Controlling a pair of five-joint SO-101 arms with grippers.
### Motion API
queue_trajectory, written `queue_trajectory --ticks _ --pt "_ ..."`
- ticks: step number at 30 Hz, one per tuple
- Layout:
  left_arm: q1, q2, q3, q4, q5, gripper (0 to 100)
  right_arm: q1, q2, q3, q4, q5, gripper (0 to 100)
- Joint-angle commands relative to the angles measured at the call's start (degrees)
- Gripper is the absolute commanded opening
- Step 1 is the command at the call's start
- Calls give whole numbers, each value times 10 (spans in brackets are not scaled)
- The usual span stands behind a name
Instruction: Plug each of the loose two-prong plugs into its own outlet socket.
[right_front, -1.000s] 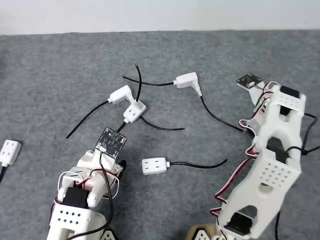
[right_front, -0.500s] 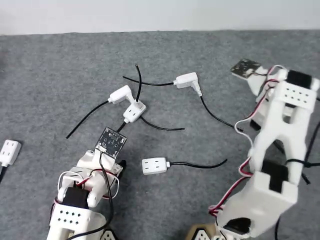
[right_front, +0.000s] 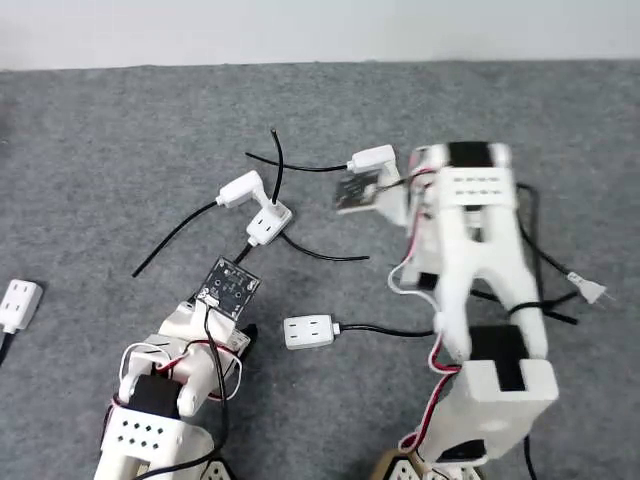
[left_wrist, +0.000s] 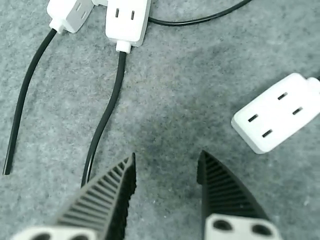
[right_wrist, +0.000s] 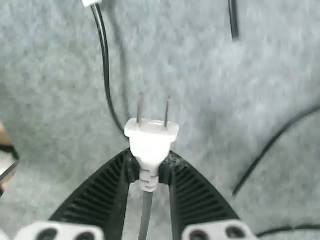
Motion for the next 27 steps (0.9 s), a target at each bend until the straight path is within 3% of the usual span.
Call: queue_trajectory --ticks 1,7,14,21,27 --pt "4 -5 -4 -14 2 193 -17 -30 58 -100 -17 9" --pt "4 -5 -4 -14 2 193 -12 -29 160 -240 -16 9" --pt "4 -5 -4 -14 2 193 -12 -29 229 -324 2 25" --pt "4 -5 -4 -14 2 193 -17 -34 244 -339 -17 279" --pt "4 -5 -4 -14 2 193 -28 -36 246 -328 -18 223"
